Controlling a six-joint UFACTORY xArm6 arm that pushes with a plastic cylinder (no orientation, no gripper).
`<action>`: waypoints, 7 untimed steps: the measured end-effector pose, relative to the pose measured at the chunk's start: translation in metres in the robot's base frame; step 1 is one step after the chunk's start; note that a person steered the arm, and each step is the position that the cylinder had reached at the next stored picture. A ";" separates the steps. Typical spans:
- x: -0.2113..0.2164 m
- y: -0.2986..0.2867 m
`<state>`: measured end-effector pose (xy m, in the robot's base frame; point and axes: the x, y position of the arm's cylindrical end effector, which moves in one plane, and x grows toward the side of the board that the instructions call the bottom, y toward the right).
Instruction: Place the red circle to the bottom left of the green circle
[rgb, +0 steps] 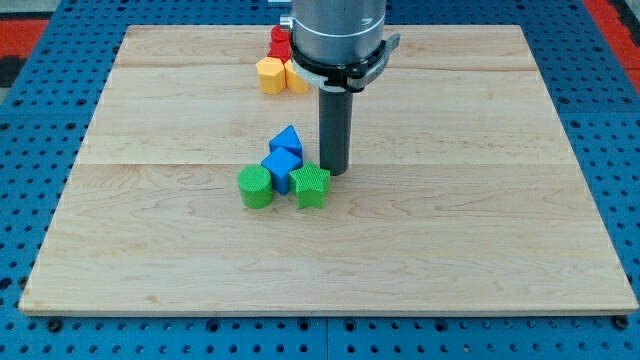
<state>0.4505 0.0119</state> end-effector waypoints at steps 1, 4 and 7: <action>0.004 0.000; 0.086 -0.006; -0.021 0.042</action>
<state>0.4296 0.0537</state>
